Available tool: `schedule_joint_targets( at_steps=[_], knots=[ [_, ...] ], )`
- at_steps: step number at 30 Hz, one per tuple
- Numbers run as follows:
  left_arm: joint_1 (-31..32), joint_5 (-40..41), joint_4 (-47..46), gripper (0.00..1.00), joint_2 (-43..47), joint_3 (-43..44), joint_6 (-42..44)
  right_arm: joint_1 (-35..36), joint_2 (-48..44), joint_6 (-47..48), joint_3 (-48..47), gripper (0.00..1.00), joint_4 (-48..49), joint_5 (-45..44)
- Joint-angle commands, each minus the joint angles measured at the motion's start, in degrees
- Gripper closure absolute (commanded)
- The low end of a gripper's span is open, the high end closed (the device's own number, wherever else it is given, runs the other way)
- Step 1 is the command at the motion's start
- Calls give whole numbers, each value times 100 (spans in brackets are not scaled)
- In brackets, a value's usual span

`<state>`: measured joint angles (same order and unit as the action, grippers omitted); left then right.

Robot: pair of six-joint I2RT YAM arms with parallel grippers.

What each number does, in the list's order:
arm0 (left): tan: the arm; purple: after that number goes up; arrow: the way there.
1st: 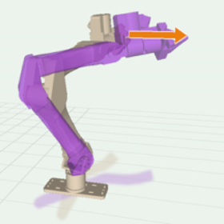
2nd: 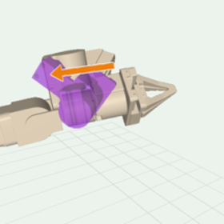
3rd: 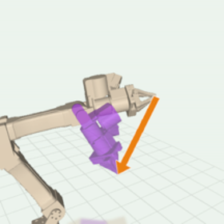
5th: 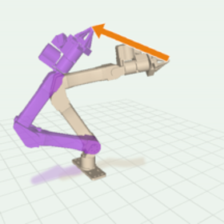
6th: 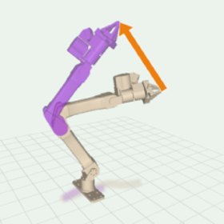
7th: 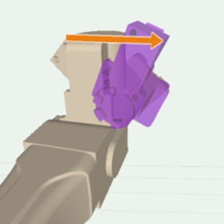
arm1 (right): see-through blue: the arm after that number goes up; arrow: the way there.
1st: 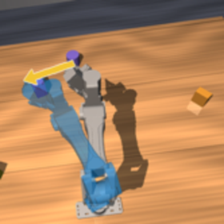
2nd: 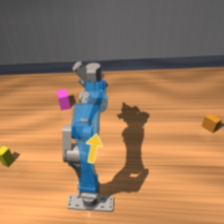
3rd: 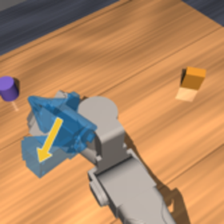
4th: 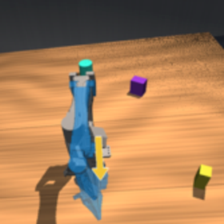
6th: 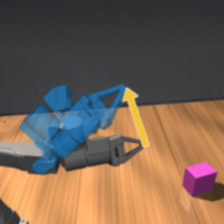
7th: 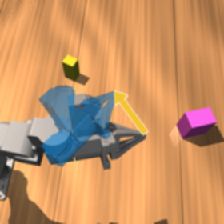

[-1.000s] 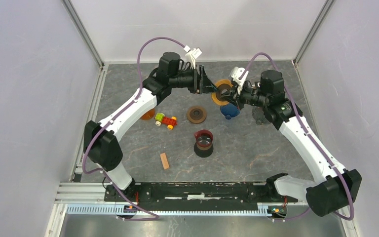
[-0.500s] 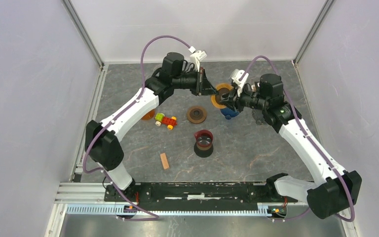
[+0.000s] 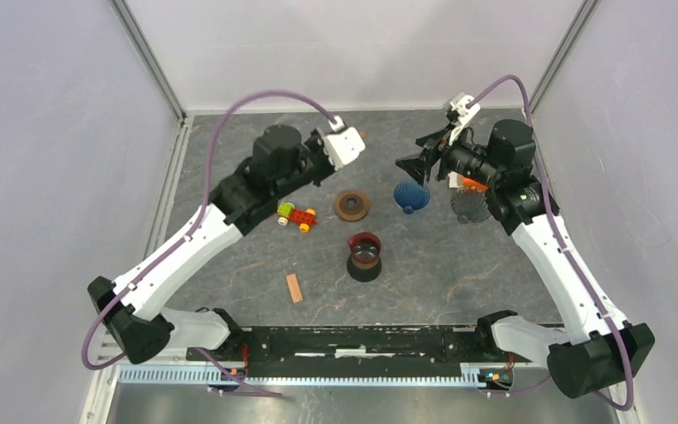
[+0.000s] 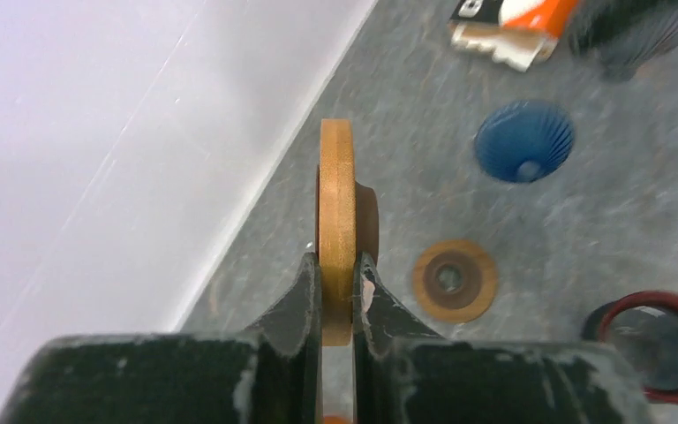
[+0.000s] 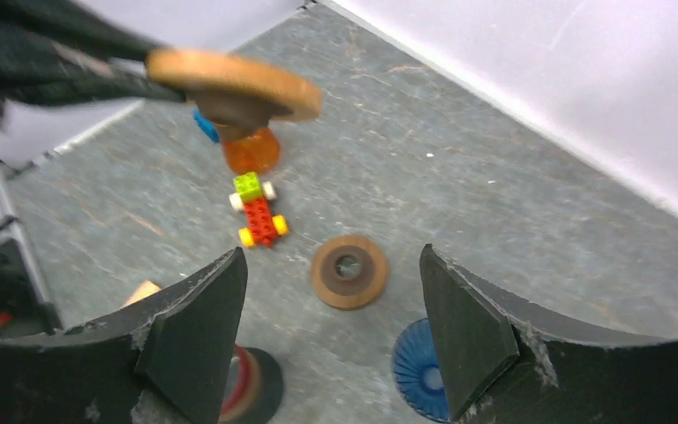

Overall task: Place the coffee filter in the dripper
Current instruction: Pick up the dripper holder from the center of the board.

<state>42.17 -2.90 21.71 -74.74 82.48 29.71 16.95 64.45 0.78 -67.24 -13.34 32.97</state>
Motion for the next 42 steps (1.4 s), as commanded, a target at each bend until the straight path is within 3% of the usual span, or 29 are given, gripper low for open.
schedule_joint_targets(
  at_steps=[1, 7, 12, 20, 28, 31, 42],
  knots=[
    [508, 1581, -1006, 98, 209, -1018, 1226, -255, 171, -2047, 405, 21, 1369, 818],
    [1165, 2676, -2909, 98, 529, -2461, 2454, -572, 456, -5182, 2069, 8, 4543, 1778],
    [1562, 3104, -4697, 98, 389, -3359, 3720, -563, 643, -5782, 2611, 7, 5331, 1777],
    [1981, 3184, -6328, 98, 80, -4021, 4913, -386, 1079, -6384, 2558, 8, 6035, 1933],
    [2190, 2995, -7258, 98, -43, -4441, 5702, -280, 1557, -6964, 2191, 11, 6765, 2107],
    [2250, 2869, -7536, 98, -83, -4595, 5955, -262, 1649, -7218, 2191, 15, 7139, 2128],
    [2379, 2713, -7858, 98, -282, -4687, 6427, -139, 1659, -6727, 2139, 38, 6485, 2119]
  ],
)
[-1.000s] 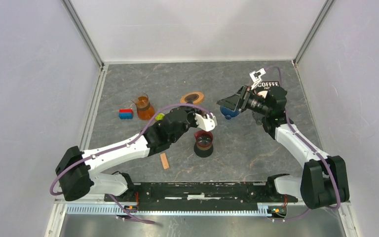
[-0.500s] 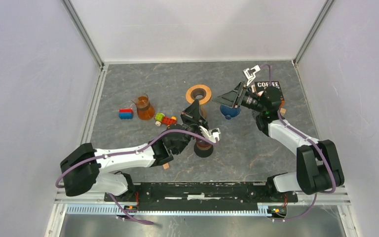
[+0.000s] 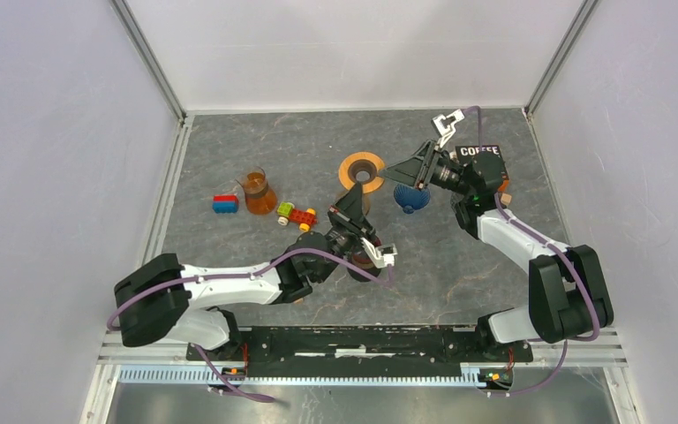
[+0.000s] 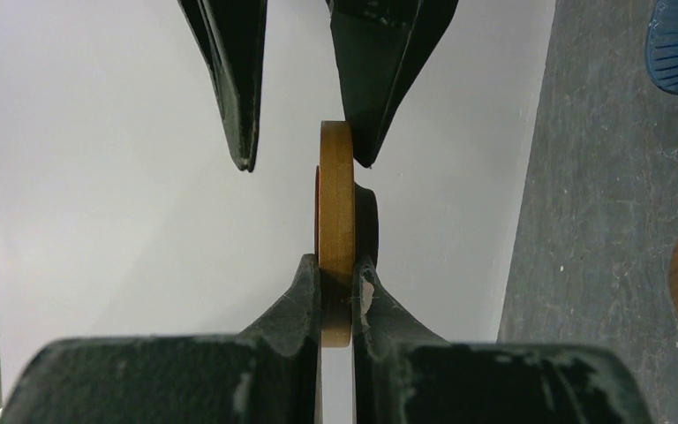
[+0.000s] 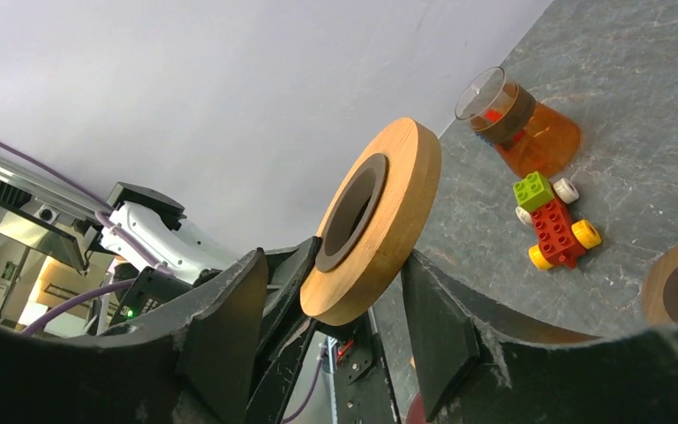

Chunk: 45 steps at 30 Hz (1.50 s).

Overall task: Place the coffee filter in the dripper
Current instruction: Pick up the dripper holder from the center of the board, then place the dripper holder onto the coffee server.

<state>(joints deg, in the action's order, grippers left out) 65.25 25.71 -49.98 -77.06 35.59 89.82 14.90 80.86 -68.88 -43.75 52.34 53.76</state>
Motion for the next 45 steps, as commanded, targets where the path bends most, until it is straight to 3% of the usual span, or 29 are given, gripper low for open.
schedule_joint_targets(
  at_steps=[1, 7, 10, 13, 15, 18, 19, 20, 22, 24, 28, 31, 34, 38, 45],
  knots=[
    [81, -162, -697, 98, -55, -6, 445, 67, 17, 242, -190, 40, -79, 32],
    [128, -194, -784, 98, -125, -38, 522, 75, 42, 252, -215, 58, -101, 30],
    [144, -208, -816, 98, -118, -57, 529, 75, 36, 279, -166, 74, -139, -3],
    [137, -241, -853, 98, -71, -138, 506, 75, -1, 308, -108, 98, -189, -62],
    [137, -259, -803, 94, -23, -218, 364, 82, -52, 425, -84, 100, -342, -117],
    [143, -223, -652, 65, 76, -327, 167, 26, -169, 425, 68, 100, -335, -222],
    [137, -214, -624, 47, 109, -378, 101, -13, -214, 417, 119, 100, -299, -241],
    [131, -198, -625, 36, 136, -435, 34, -65, -253, 400, 167, 100, -275, -264],
    [128, -153, -586, 16, 178, -525, -38, -235, -382, 313, 357, 100, -195, -325],
    [112, -6, -494, 3, 243, -519, -263, -445, -567, 227, 644, 100, -114, -374],
    [-141, 373, 173, 0, 529, -159, -1307, -634, -799, 640, 975, 100, -737, -200],
    [-433, 632, 1191, 0, 674, 400, -2282, -656, -889, 731, 1140, 100, -878, 24],
    [-796, 666, 2538, 0, 696, 1172, -3418, -655, -965, 755, 1268, 100, -978, 201],
    [-1605, 93, 4442, 0, 570, 2370, -5304, -572, -938, 626, 1581, 100, -982, 380],
    [-2274, -431, 5329, 0, 20, 3261, -5969, 159, -666, 175, 1736, 100, -523, 697]
  ],
)
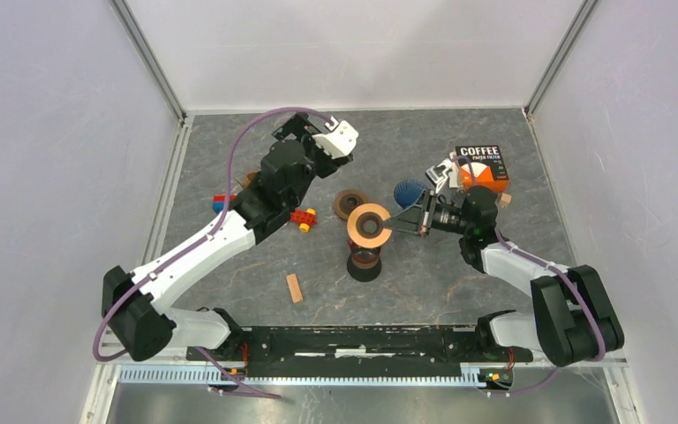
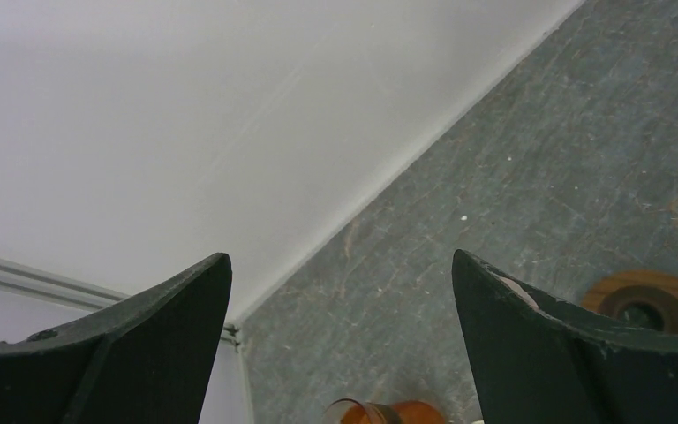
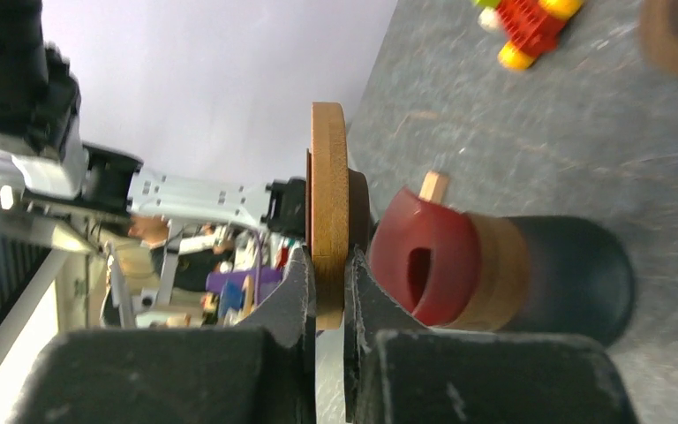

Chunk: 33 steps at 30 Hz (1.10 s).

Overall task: Place the coffee filter in the dripper
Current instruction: Place the dripper holder onto the coffee server.

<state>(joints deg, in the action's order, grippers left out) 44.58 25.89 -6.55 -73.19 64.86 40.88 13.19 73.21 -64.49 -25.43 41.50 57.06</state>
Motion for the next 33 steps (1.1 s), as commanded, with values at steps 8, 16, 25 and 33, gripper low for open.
schedule_joint_targets(
  at_steps=[8, 16, 25, 33],
  knots=[
    [-397, -624, 1111, 0, -530, 484, -1319, 422, 360, -465, 122, 100, 860, 594],
    [-397, -639, 1085, 0, -684, 610, -1363, 420, 589, -273, 123, 100, 650, 640],
    [-393, -664, 1094, 0, -705, 671, -1370, 417, 895, -316, 76, 100, 812, 669],
    [-388, -655, 1094, 0, -686, 686, -1380, 421, 1109, -260, 10, 100, 891, 689]
  ],
)
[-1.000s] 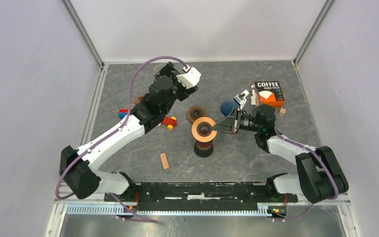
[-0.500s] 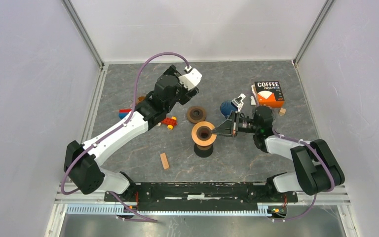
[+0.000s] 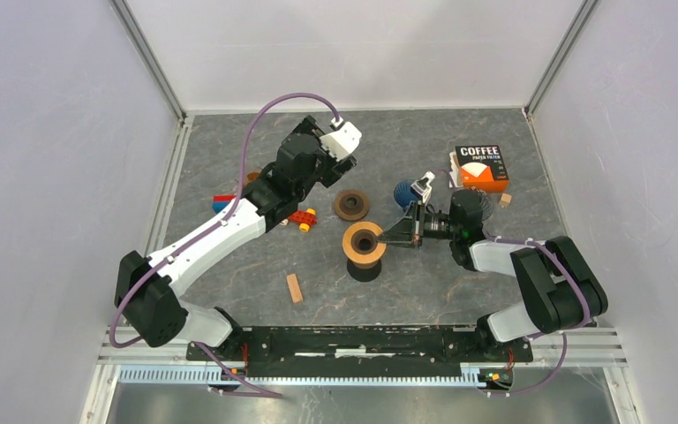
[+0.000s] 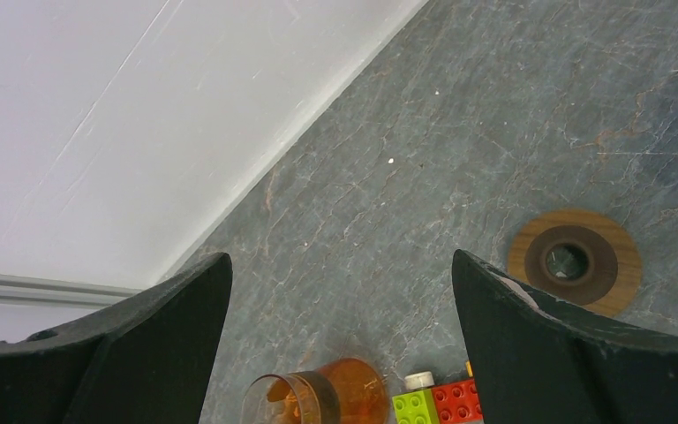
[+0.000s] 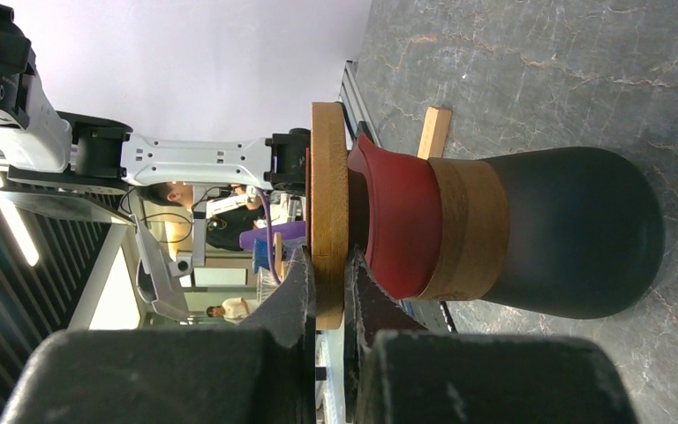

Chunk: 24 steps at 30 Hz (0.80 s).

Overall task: Place the coffee filter in the dripper
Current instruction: Place the dripper holder onto the coffee server.

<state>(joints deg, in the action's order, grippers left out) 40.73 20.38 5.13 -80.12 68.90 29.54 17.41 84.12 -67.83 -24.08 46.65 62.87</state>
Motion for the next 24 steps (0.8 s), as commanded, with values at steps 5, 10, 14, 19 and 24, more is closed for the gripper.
schedule_joint_targets(
  at_steps=[5, 10, 14, 19, 24],
  knots=[
    [18, -100, -76, 0, 0, 298, -214, -18, -26, 448, -163, 94, -28, 57],
    [49, -86, -73, 0, 21, 273, -182, -46, -74, 548, -232, 75, -110, 60],
    [66, -87, -73, 0, 36, 255, -169, -58, -109, 617, -282, 70, -181, 75],
    [66, -79, -64, 0, 54, 255, -157, -84, -195, 791, -320, 66, -394, 66],
    [84, -72, -72, 0, 50, 264, -129, -77, -350, 1139, -355, 64, -757, 48]
  ],
)
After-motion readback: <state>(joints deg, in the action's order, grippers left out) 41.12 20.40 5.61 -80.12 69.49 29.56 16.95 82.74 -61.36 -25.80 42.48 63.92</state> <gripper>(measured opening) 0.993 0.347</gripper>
